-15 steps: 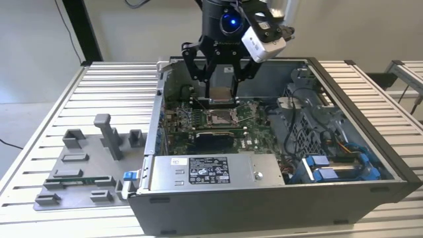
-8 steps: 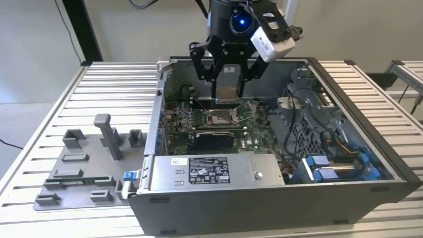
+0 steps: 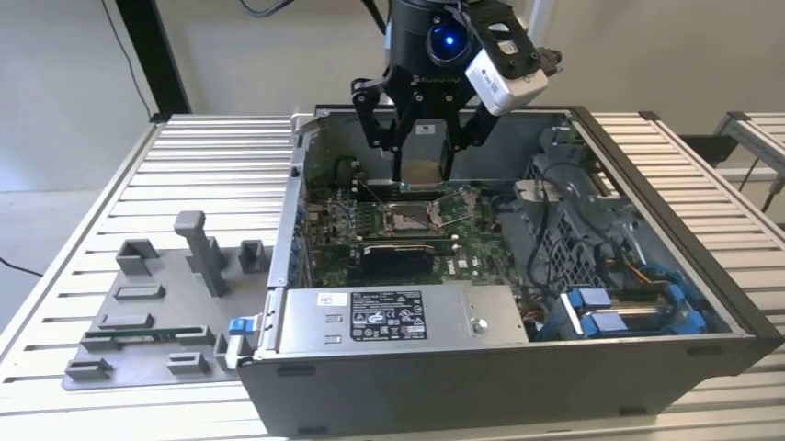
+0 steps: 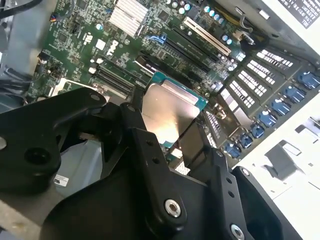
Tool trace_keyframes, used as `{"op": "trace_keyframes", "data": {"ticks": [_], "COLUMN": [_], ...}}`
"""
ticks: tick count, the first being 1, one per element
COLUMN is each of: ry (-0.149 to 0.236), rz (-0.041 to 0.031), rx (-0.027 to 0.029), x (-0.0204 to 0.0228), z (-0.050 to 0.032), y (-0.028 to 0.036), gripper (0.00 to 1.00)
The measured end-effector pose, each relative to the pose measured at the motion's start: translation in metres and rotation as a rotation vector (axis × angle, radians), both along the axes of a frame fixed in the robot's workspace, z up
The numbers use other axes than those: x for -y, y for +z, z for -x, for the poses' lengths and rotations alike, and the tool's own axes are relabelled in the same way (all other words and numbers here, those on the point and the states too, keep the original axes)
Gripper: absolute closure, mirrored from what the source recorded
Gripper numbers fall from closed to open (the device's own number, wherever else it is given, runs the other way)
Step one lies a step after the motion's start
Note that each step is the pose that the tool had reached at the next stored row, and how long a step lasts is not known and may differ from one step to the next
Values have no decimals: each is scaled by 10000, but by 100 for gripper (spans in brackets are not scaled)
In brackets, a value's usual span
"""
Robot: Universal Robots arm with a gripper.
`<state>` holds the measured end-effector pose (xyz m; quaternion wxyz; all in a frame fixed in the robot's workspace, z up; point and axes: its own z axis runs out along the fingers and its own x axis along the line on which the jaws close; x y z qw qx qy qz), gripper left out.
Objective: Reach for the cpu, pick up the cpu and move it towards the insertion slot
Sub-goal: 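Pick up the cpu and move it towards the insertion slot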
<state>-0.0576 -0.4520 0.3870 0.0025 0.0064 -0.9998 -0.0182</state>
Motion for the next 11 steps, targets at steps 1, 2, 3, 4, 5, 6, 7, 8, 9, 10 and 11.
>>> {"op": "trace_keyframes", "data": {"ticks": [1,2,3,4,5,6,7,8,9,10,11], "ry": [0,1,1,0,-3,-7,-12,-15,-19,-22,-25], "rz": [-1,-1,0,0,0,0,0,-1,0,-1,0], "rx": [0,0,0,0,1,2,1,2,2,2,2], "x": [0,-1,-9,-18,-31,-47,-64,-79,-95,-109,-123], "z": [0,0,0,-1,0,0,0,0,0,0,0], "y": [0,0,-1,-1,-2,-4,-4,-6,-7,-8,-9], "gripper": [100,100,100,100,100,100,100,100,100,100,100]}}
